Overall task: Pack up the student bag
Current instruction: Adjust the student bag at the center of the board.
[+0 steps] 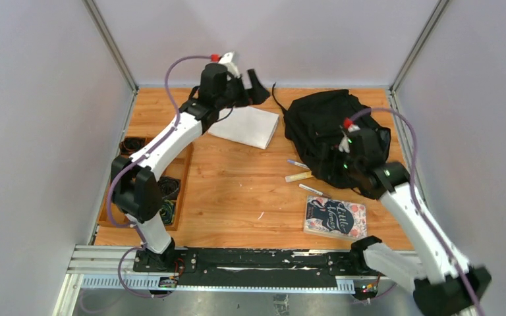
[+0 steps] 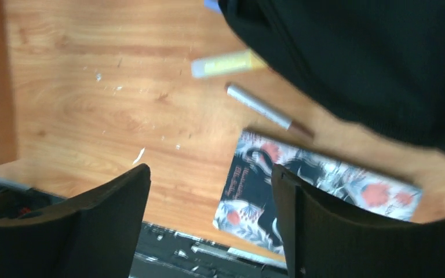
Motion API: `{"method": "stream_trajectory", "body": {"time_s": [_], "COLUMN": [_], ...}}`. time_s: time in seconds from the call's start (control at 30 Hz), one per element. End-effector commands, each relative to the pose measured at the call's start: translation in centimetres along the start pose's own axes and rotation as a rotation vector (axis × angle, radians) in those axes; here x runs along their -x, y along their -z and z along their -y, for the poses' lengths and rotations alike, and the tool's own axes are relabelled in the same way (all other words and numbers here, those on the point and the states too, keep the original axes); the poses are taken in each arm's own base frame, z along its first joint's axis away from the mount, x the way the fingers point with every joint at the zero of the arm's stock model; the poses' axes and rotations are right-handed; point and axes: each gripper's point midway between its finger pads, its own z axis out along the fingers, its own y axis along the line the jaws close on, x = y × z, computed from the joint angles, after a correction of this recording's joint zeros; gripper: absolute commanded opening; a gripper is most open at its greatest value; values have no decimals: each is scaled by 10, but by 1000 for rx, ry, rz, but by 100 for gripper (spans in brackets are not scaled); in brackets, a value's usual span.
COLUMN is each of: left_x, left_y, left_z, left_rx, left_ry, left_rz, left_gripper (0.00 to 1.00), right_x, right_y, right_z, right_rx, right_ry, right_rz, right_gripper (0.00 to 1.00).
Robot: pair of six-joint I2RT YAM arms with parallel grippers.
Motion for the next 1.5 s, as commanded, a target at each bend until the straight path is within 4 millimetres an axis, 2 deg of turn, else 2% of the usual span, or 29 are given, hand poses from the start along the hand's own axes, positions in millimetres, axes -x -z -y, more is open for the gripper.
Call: {"method": "stream_trajectory", "body": {"time_s": [0.0,0.1,0.2,0.23,0.33,0.4,0.47,0.5,0.53,0.6,0.63,0.8,0.9,0.97,1.03,1.23,1.3,1.33,1.4,1.47], "left_x": [-55,-70,-85,-90,-105,-113,-122,-124,-126,-130,-132,-143,-151,-157,-159,-174,-183,-188,-198,-200], "left_y": [44,68,78,79,80,79,77,76,74,70,67,38,12,-9,-32,-83,-95,-99,-104,-112], "left_z": [-71,-88,-95,-95,-96,-95,-94,-92,-91,-88,-87,-64,-42,-28,-13,29,41,45,48,52], "left_rx": [256,314,318,311,299,285,269,262,257,250,248,214,176,137,99,-9,-46,-51,-42,-39], "left_ry": [103,92,115,121,143,158,175,180,178,172,174,130,124,132,141,173,212,234,278,324], "left_rz": [-111,-149,-171,-181,-220,-242,-259,-265,-269,-276,-276,-283,-306,-312,-318,-314,-322,-328,-328,-290], "left_gripper": [100,100,100,100,100,100,100,100,100,100,100,100,100,100,99,88,83,82,81,78], "right_x": [62,88,111,112,119,118,116,115,117,122,126,167,185,191,195,198,201,206,212,216], "right_y": [-22,-59,-106,-128,-167,-184,-197,-199,-200,-196,-191,-134,-102,-90,-85,-96,-100,-98,-100,-102], "right_z": [-2,-3,2,6,9,15,22,25,30,39,42,37,48,56,70,78,78,88,92,93], "right_rx": [-325,-483,-590,-608,-594,-585,-565,-568,-583,-600,-599,-485,-428,-385,-371,-250,-232,-230,-207,-196], "right_ry": [340,484,584,606,624,612,589,585,577,553,531,379,253,194,128,-20,-58,-101,-147,-155], "right_rz": [8,-103,-155,-188,-226,-250,-272,-279,-278,-270,-259,-38,70,108,132,138,142,152,158,164], "right_gripper": [85,91,93,93,91,84,69,59,48,4,0,0,0,0,0,0,0,0,0,0]}}
